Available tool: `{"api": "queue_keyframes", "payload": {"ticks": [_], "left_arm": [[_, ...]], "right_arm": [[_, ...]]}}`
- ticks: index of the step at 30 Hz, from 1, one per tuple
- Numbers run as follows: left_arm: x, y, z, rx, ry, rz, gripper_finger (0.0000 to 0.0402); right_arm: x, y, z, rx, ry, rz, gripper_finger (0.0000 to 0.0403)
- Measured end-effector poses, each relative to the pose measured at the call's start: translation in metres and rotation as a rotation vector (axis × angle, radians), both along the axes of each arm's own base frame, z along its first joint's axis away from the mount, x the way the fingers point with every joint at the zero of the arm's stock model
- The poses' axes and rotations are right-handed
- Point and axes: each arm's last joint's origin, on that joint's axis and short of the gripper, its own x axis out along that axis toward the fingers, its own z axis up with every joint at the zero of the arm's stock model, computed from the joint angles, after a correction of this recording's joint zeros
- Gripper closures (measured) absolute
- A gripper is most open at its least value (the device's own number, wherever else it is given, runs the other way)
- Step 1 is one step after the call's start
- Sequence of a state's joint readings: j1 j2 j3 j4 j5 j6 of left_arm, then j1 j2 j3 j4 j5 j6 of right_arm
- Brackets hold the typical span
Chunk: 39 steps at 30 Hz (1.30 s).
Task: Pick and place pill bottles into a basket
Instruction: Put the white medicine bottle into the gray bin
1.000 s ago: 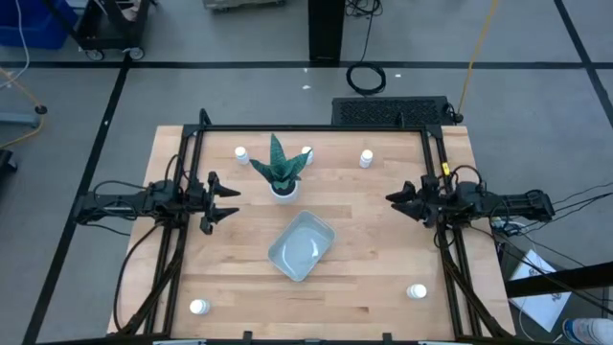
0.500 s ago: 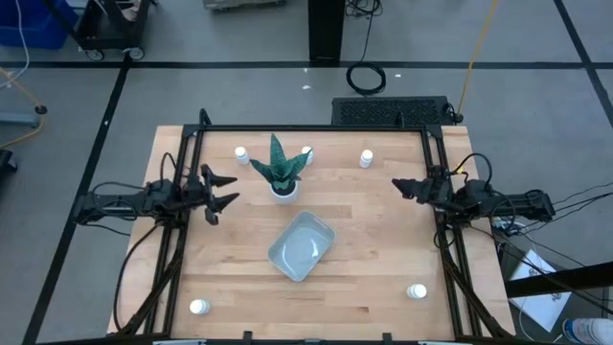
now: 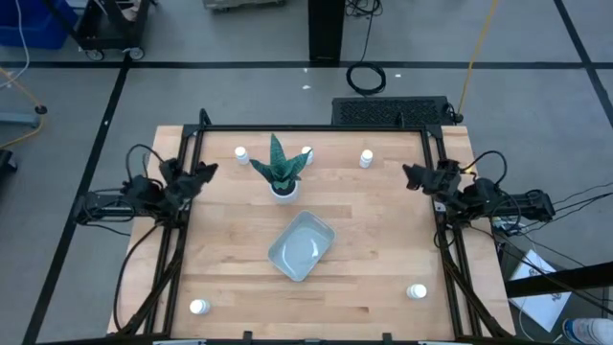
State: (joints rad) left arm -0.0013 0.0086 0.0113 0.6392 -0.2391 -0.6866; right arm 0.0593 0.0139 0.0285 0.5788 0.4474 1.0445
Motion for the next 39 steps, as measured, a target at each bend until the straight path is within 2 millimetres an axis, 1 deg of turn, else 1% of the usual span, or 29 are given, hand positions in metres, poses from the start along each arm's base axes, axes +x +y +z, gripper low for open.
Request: {"api": "queue_keyframes", "payload": {"ticks": [2, 4, 7, 9, 11, 13, 15, 18, 21, 26, 28, 30, 34, 36, 39], "left_arm": [[-0.004, 0.000, 0.005, -0.085, -0.086, -0.045, 0.0156], [-0.006, 0.001, 0.007, -0.137, -0.130, -0.083, 0.0156], [-0.005, 0.001, 0.006, -0.220, -0.153, -0.149, 0.0156], [-0.006, 0.001, 0.007, -0.254, -0.169, -0.177, 0.0156], [-0.008, 0.002, 0.008, -0.295, -0.210, -0.148, 0.0156], [-0.009, 0.004, 0.009, -0.346, -0.235, -0.126, 0.0156], [-0.009, 0.004, 0.008, -0.355, -0.237, -0.133, 0.0156], [-0.008, 0.003, 0.008, -0.323, -0.215, -0.114, 0.0156], [-0.006, 0.003, 0.006, -0.244, -0.161, -0.079, 0.0156], [-0.002, 0.002, 0.002, -0.240, -0.100, -0.083, 0.0156], [0.000, 0.002, -0.001, -0.219, -0.060, -0.094, 0.0156], [0.002, 0.000, -0.003, -0.151, -0.006, -0.097, 0.0156], [0.007, -0.003, -0.010, 0.005, 0.119, -0.124, 0.0156], [0.010, -0.004, -0.015, 0.068, 0.189, -0.138, 0.0156], [0.014, -0.005, -0.024, 0.049, 0.282, -0.165, 0.0156]], "right_arm": [[0.001, 0.000, -0.001, -0.041, 0.049, -0.036, 0.0188], [0.006, 0.000, -0.004, -0.080, 0.152, -0.067, 0.0188], [0.008, 0.000, 0.018, -0.124, 0.215, -0.091, 0.0188], [0.016, 0.000, 0.027, -0.146, 0.300, -0.093, 0.0188], [0.024, 0.000, 0.033, -0.175, 0.393, -0.098, 0.0188], [0.031, -0.001, 0.047, -0.205, 0.444, -0.113, 0.0188], [0.039, -0.002, 0.056, -0.235, 0.513, -0.111, 0.0188], [0.050, -0.006, 0.068, -0.269, 0.629, -0.123, 0.0188], [0.059, -0.013, 0.080, -0.285, 0.748, -0.123, 0.0188], [0.076, -0.030, 0.090, -0.274, 0.951, -0.043, 0.0188], [0.082, -0.039, 0.089, -0.251, 1.043, -0.003, 0.0188], [0.087, -0.048, 0.089, -0.216, 1.117, 0.030, 0.0188], [0.098, -0.069, 0.079, -0.152, 1.291, 0.104, 0.0188], [0.103, -0.081, 0.078, -0.125, 1.350, 0.120, 0.0188], [0.109, -0.101, 0.076, -0.087, 1.450, 0.123, 0.0188]]}}
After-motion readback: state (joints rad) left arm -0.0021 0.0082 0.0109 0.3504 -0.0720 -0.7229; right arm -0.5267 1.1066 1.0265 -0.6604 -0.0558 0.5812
